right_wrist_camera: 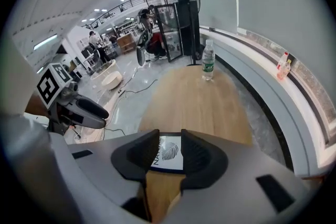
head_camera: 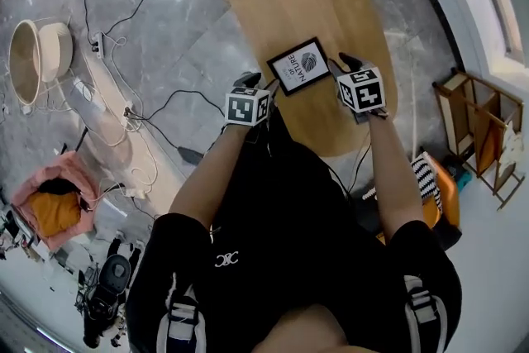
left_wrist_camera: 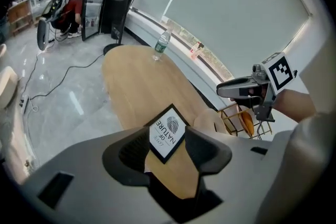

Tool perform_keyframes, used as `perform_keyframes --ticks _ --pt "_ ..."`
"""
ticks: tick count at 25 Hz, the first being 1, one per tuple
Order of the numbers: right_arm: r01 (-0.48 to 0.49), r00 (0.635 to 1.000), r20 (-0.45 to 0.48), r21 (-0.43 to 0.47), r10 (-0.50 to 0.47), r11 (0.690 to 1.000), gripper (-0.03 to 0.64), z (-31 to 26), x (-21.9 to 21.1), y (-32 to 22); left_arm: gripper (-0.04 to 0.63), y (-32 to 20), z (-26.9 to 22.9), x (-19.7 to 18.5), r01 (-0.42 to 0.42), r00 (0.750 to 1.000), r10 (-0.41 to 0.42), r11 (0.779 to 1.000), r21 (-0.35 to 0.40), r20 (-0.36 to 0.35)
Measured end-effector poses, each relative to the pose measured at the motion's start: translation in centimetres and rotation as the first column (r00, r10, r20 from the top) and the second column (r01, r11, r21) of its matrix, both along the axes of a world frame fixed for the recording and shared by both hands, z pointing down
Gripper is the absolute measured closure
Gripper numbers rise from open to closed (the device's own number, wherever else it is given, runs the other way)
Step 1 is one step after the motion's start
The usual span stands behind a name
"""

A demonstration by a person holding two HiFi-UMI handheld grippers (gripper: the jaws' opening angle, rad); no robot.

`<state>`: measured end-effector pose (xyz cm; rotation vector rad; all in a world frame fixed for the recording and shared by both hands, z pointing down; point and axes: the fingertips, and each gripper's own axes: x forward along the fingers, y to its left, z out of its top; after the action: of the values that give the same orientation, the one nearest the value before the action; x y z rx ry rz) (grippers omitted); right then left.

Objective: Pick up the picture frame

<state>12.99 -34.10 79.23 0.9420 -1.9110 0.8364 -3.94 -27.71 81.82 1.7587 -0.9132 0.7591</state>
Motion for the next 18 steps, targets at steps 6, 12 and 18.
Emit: perform_keyframes --ticks 6,12,18 --pt "0.062 0.997 -0.033 -0.095 -0.065 0.994 0.476 9.5 0.0 -0.5 0.376 -0.1 9.2 0.7 0.097 0.995 -0.098 0.990 -0.100 -0.012" --pt "0.098 0.994 -0.027 -0.175 -0.104 0.980 0.476 17.6 0.1 -0.8 0.407 -0.3 17.0 1.3 0.198 0.980 -0.197 0.966 -0.164 0.023" --pt "0.081 0.992 -0.082 -0.188 -0.098 0.979 0.506 22.7 1.1 -1.7 0.407 -0.2 21.4 2.3 0.215 0.977 -0.211 0.954 -0.210 0.043"
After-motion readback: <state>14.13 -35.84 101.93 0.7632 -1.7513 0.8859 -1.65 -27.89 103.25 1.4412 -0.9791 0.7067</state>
